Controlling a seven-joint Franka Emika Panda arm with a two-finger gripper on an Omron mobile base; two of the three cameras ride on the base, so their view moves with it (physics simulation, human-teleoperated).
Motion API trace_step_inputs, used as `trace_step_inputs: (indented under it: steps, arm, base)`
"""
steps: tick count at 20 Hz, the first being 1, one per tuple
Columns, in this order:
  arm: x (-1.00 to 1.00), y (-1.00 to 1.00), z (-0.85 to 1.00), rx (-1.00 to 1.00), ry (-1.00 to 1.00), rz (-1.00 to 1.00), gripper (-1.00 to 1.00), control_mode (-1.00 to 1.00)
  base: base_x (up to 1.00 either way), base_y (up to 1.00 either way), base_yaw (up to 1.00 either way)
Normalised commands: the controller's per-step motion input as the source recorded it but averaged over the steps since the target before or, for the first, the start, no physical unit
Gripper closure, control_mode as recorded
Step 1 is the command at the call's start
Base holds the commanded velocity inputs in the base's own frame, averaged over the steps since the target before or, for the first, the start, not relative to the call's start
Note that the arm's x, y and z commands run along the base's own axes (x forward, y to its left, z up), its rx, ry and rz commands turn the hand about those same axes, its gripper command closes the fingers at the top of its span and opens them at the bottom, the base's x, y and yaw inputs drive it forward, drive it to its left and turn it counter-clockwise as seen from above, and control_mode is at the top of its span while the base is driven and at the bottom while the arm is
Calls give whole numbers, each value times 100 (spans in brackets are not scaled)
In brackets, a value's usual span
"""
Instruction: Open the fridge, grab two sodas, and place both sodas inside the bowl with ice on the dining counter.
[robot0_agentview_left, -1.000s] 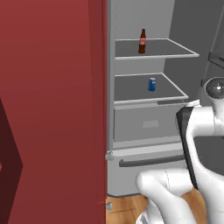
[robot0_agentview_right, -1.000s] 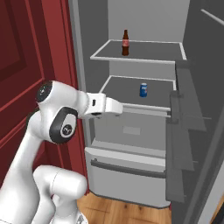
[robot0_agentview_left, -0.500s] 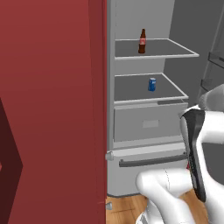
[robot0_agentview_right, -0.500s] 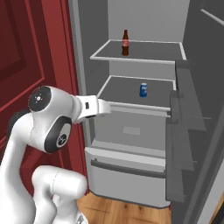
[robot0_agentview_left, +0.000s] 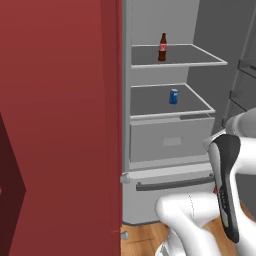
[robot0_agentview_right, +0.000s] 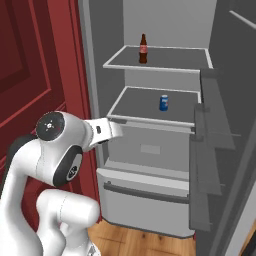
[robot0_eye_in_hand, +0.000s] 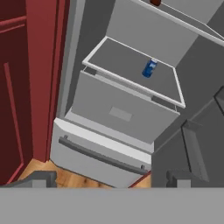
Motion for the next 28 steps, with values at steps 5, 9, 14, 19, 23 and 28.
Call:
trace_step_inputs:
  steps: [5,9,14,19,23,28]
  arm:
    - [0,0,0,0,0,0,-100,100]
    - [0,0,0,0,0,0,-100,100]
    - [0,0,0,0,0,0,-100,100]
    - [0,0,0,0,0,0,-100,100]
    - [0,0,0,0,0,0,-100,100]
    - [0,0,0,0,0,0,-100,100]
  base:
    - [27,-26,-2]
    - [50,-29,-11]
    - [57,-37,-11]
    - [55,-43,-2]
    - [48,-10,0]
    - [54,-13,0]
